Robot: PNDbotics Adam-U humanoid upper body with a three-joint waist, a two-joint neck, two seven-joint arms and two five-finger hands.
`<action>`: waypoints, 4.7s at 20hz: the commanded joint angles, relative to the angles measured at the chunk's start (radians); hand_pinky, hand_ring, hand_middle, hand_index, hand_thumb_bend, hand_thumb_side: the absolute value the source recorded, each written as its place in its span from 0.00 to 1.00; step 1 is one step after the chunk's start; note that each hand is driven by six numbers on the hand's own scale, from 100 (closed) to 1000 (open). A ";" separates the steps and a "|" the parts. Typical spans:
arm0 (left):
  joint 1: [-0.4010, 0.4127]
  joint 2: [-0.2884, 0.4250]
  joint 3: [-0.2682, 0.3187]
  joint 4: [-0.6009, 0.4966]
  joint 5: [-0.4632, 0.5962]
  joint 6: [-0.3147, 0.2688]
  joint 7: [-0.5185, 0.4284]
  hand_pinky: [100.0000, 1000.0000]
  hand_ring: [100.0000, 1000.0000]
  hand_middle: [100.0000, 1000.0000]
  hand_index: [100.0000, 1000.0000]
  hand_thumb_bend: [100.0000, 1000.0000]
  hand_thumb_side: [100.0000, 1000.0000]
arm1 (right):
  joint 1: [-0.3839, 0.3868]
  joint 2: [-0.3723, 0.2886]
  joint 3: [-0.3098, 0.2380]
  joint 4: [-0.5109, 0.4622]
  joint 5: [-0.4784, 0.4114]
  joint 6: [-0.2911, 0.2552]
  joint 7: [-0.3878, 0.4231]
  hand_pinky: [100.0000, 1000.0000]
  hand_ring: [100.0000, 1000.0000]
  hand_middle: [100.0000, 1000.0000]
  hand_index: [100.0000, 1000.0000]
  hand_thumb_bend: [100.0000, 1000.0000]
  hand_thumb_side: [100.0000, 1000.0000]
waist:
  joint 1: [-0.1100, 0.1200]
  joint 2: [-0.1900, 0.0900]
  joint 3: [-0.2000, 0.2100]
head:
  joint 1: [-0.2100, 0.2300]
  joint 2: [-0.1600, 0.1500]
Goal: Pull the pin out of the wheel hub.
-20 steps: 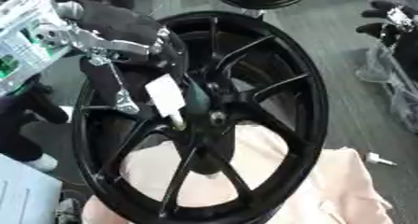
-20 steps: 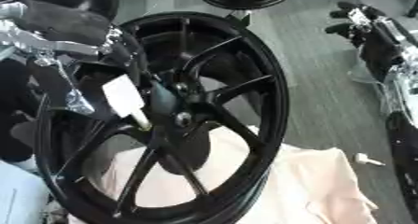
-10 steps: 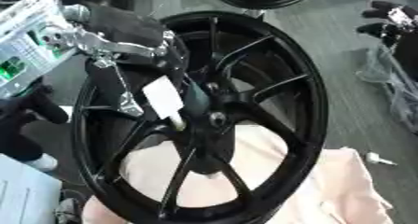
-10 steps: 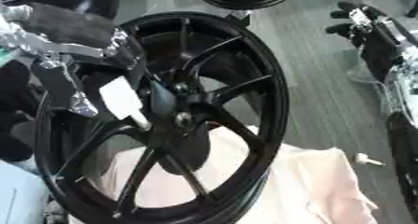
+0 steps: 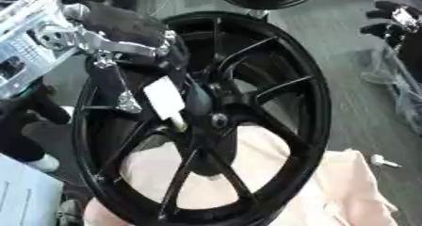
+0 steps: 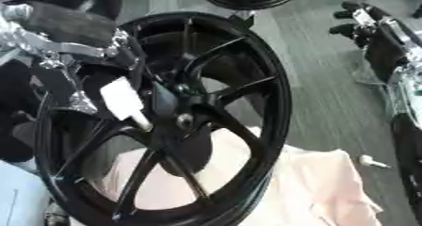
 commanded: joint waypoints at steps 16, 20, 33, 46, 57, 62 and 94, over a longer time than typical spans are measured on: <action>-0.013 0.104 0.163 -0.140 0.105 -0.083 -0.188 0.72 0.63 0.45 0.29 0.40 0.03 | -0.012 -0.029 -0.003 -0.010 0.002 0.000 -0.002 0.96 0.69 0.74 0.83 0.00 0.55 | -0.010 -0.017 0.004 | 0.004 -0.009; -0.012 0.118 0.219 -0.176 0.149 -0.043 -0.188 0.72 0.63 0.44 0.28 0.42 0.02 | -0.011 -0.030 -0.004 -0.010 0.001 -0.001 -0.003 0.96 0.69 0.74 0.83 0.00 0.55 | -0.010 -0.017 0.006 | 0.002 -0.003; 0.015 0.189 0.372 -0.257 0.244 0.051 -0.188 0.72 0.63 0.44 0.28 0.50 0.01 | -0.005 -0.036 -0.008 -0.008 0.001 -0.003 -0.006 0.96 0.69 0.74 0.83 0.00 0.56 | -0.008 -0.019 0.015 | -0.006 0.004; 0.286 0.398 0.621 -0.199 0.288 0.119 -0.064 0.71 0.62 0.42 0.28 0.45 0.00 | -0.001 -0.047 -0.013 -0.008 0.002 -0.005 -0.011 0.96 0.69 0.74 0.83 0.00 0.56 | -0.003 -0.016 0.029 | -0.022 0.005; 0.445 0.436 0.750 0.115 0.127 0.139 0.059 0.72 0.63 0.44 0.30 0.38 0.00 | 0.002 -0.046 -0.021 -0.007 -0.001 -0.006 -0.018 0.96 0.69 0.74 0.83 0.00 0.56 | -0.010 -0.011 0.033 | -0.024 -0.008; 0.476 0.427 0.757 0.261 -0.024 0.155 0.076 0.73 0.63 0.47 0.32 0.51 0.02 | -0.002 -0.041 -0.020 -0.007 -0.002 -0.005 -0.016 0.96 0.69 0.74 0.83 0.00 0.56 | -0.012 -0.009 0.026 | -0.019 -0.022; 0.601 0.299 0.789 0.554 -0.228 0.256 0.140 0.91 0.89 0.90 0.95 0.07 0.80 | -0.013 -0.029 -0.015 -0.002 -0.001 -0.010 -0.008 0.96 0.69 0.74 0.83 0.00 0.57 | -0.027 0.000 0.009 | -0.012 -0.042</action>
